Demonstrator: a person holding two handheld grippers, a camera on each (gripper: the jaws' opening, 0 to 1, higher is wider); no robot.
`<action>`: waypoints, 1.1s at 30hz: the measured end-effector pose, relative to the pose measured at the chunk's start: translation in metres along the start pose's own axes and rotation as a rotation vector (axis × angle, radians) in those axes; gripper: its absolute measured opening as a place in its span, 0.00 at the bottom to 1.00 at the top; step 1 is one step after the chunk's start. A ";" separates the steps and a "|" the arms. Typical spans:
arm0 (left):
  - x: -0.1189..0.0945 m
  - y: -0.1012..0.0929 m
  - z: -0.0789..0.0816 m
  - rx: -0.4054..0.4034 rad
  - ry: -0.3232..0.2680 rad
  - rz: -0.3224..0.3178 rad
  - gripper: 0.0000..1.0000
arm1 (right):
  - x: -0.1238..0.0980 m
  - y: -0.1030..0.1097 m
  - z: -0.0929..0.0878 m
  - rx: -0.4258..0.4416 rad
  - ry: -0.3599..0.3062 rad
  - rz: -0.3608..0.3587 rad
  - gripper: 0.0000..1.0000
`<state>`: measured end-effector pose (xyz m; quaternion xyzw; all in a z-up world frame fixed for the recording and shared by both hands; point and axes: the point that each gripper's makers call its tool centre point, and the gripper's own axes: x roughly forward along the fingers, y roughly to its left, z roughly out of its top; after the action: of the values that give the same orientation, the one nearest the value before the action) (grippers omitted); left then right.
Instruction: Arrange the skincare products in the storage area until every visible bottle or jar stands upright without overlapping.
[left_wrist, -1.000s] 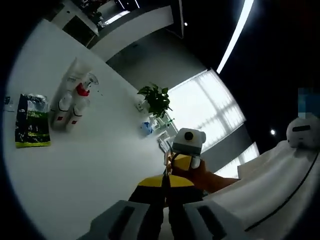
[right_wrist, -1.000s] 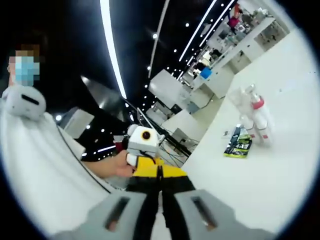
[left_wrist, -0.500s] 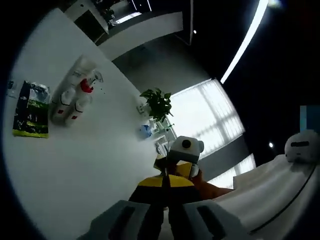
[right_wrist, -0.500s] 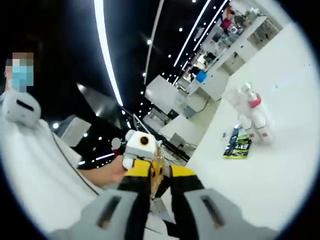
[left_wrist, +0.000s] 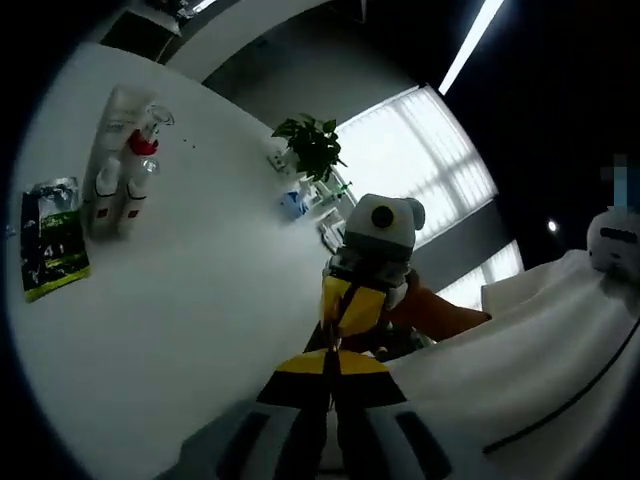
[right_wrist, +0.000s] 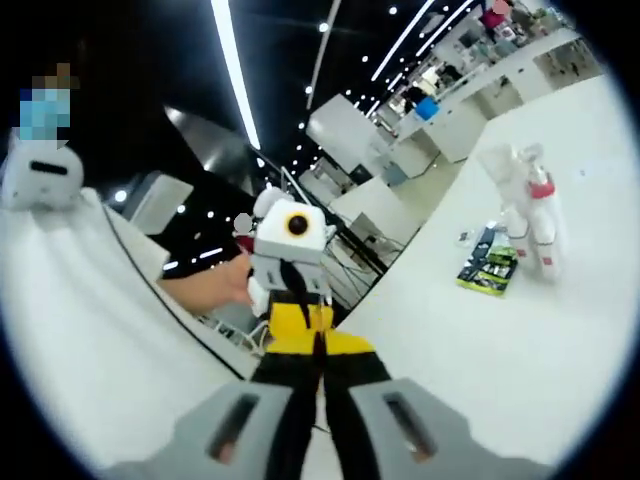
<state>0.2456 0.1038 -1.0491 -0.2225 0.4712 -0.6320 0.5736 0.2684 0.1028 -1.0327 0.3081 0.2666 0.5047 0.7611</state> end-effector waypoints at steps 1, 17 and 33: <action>-0.002 0.001 0.006 -0.004 -0.041 0.001 0.05 | -0.001 -0.001 0.003 0.012 -0.019 -0.001 0.00; -0.006 -0.013 0.032 -0.106 -0.253 -0.117 0.01 | -0.001 -0.004 0.043 0.210 -0.383 0.029 0.00; -0.005 -0.020 -0.028 0.001 0.171 -0.066 0.00 | 0.011 0.011 -0.003 -0.036 0.103 0.037 0.17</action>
<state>0.2138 0.1159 -1.0436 -0.1829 0.5107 -0.6672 0.5104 0.2635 0.1168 -1.0273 0.2729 0.2905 0.5385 0.7424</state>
